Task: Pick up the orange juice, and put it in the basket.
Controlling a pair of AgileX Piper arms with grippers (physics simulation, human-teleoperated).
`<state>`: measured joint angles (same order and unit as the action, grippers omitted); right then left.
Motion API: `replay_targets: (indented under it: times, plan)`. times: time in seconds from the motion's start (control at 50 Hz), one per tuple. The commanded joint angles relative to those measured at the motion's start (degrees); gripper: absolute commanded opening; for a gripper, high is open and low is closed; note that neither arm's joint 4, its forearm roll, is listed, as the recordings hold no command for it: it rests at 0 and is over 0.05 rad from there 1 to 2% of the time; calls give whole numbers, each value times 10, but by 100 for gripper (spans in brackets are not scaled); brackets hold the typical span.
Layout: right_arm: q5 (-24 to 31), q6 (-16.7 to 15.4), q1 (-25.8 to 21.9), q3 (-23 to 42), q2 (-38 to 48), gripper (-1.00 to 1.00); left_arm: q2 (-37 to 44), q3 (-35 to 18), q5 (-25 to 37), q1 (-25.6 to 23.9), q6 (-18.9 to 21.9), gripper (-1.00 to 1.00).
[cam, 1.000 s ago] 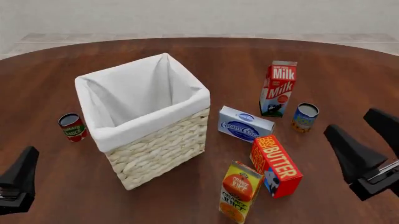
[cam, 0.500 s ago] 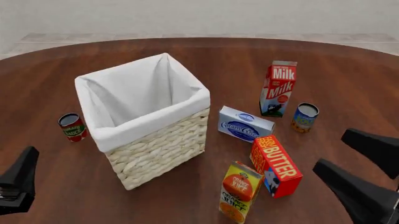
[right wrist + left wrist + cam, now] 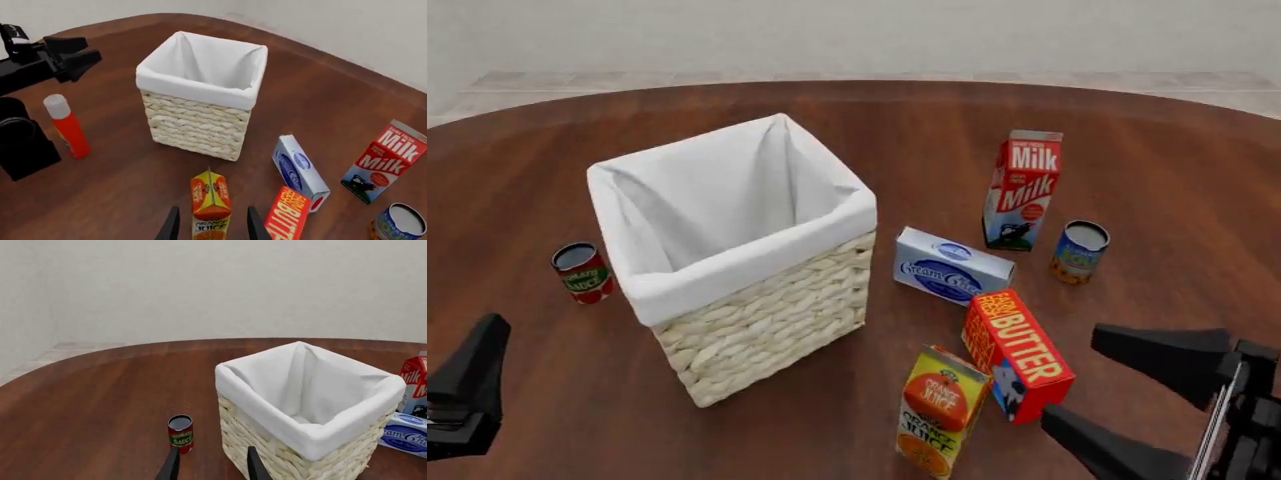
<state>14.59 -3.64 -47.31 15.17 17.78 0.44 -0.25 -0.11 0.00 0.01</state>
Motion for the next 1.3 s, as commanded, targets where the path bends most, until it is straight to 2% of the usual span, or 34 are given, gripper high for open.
replay_targets:
  times: [0.02,0.2,0.34,0.42,0.92,1.3]
  plan:
    - [-59,-14,-19,-11,99,100,0,0,0,0,0,100]
    - [-123,-32,-12,-16,184,100,0,0,0,0,0,100]
    - [-138,-38,-8,-17,204,100,0,0,0,0,0,100]
    - [-166,-46,-3,-22,238,100,0,0,0,0,0,100]
    - [-202,-49,-2,-46,275,100,0,0,0,0,0,100]
    - [-292,-44,3,-64,371,100,0,0,0,0,0,100]
